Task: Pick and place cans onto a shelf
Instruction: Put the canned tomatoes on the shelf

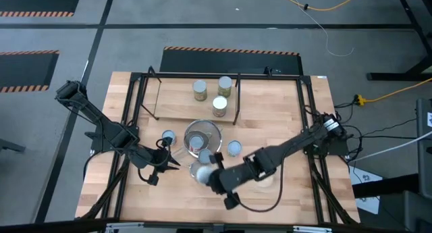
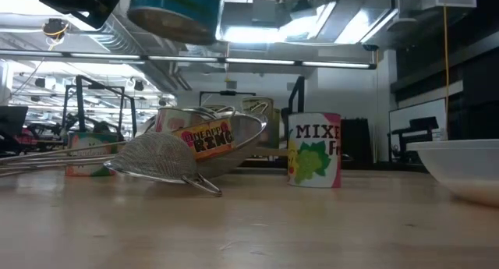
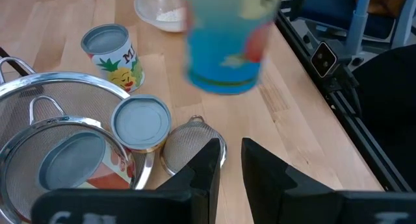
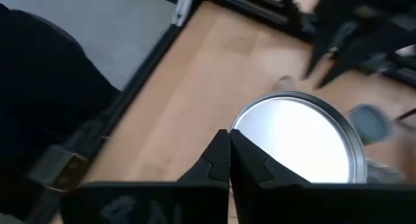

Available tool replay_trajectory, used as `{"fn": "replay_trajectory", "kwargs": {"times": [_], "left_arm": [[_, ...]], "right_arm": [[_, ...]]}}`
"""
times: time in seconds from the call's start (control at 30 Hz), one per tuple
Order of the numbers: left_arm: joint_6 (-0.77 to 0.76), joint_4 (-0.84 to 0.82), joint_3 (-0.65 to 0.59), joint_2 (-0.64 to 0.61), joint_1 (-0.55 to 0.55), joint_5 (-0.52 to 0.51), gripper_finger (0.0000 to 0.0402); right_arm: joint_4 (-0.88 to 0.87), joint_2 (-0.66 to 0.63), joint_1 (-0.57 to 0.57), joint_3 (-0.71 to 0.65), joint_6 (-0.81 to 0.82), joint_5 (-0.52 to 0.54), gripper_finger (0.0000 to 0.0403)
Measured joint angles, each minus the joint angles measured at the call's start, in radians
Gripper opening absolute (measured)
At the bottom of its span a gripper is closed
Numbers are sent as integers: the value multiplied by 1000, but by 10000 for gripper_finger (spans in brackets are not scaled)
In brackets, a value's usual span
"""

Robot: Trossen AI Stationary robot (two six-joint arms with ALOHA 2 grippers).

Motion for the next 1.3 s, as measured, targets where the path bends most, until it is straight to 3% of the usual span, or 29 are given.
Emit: {"fn": "replay_trajectory", "kwargs": {"times": [0.17,0.67,1.03,1.3], "left_arm": [[0,0,0,0,0,0,56],[0,0,0,0,0,0,56],[0,0,0,0,0,-25,56],[7,0,0,0,0,-30,56]], "right_arm": [[-62,-1,-73,71,-129,-20,0],[-84,-1,-421,102,-388,-321,0],[-88,-1,-635,98,-451,-449,0],[-86,33,-717,96,-453,-619,0]]}}
